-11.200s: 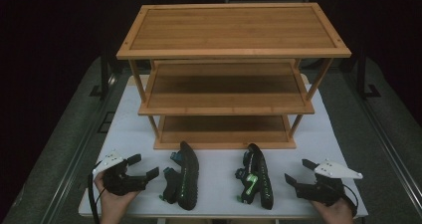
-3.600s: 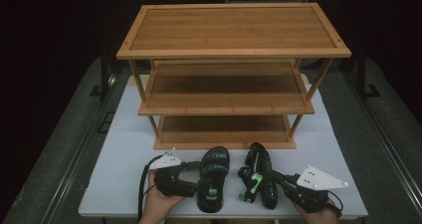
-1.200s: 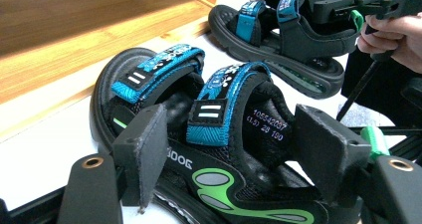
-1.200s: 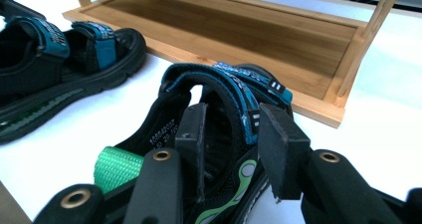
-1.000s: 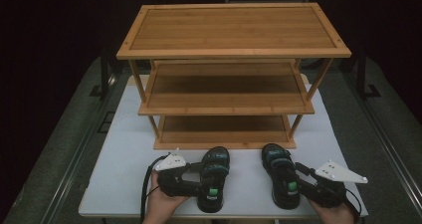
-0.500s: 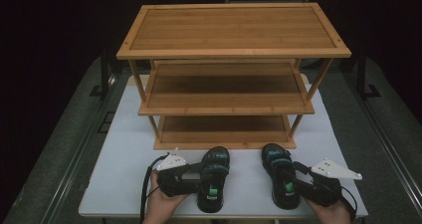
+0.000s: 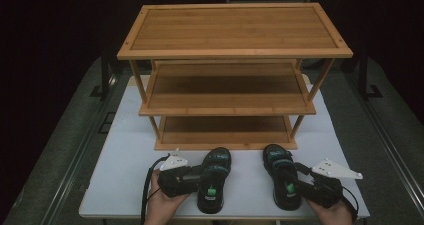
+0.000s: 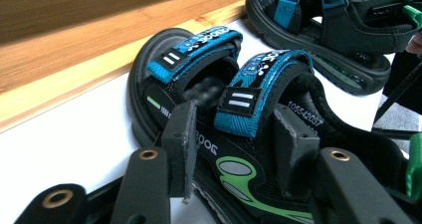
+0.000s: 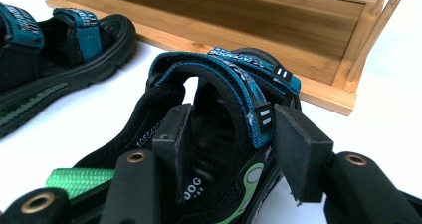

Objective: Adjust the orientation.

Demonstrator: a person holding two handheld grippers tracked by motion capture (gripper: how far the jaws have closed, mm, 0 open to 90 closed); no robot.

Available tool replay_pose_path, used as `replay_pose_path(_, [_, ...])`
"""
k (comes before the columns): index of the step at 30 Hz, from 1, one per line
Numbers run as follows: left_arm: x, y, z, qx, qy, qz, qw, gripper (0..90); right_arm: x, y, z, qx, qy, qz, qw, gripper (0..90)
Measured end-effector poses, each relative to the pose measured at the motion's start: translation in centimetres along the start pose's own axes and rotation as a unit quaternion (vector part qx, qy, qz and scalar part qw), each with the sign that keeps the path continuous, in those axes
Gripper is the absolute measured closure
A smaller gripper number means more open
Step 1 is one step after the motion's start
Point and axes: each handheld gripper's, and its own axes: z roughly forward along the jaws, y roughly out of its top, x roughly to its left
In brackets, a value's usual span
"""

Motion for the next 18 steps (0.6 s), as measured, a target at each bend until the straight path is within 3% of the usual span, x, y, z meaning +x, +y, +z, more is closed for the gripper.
replay_pose_path(7, [-0.38, 0.14, -0.14, -0.002, 0.020, 0.018, 0.9996, 66.5, 0.32, 0.10, 0.15, 0.003, -0.021, -0.007, 0.9997, 59.9])
replay_pose_path(8, [-0.30, 0.15, -0.18, -0.003, 0.023, 0.015, 0.9996, 68.6, 0.35, 0.12, 0.22, 0.004, -0.029, -0.011, 0.9995, 65.0])
replay_pose_path(12, [-0.16, 0.11, -0.25, -0.006, 0.023, 0.008, 0.9997, 70.7, 0.22, 0.06, 0.27, 0.005, -0.035, -0.016, 0.9993, 68.6])
replay_pose_path(18, [-0.26, 0.18, -0.46, -0.003, 0.038, 0.019, 0.9991, 75.5, 0.37, 0.09, 0.26, 0.007, -0.045, -0.024, 0.9987, 73.2])
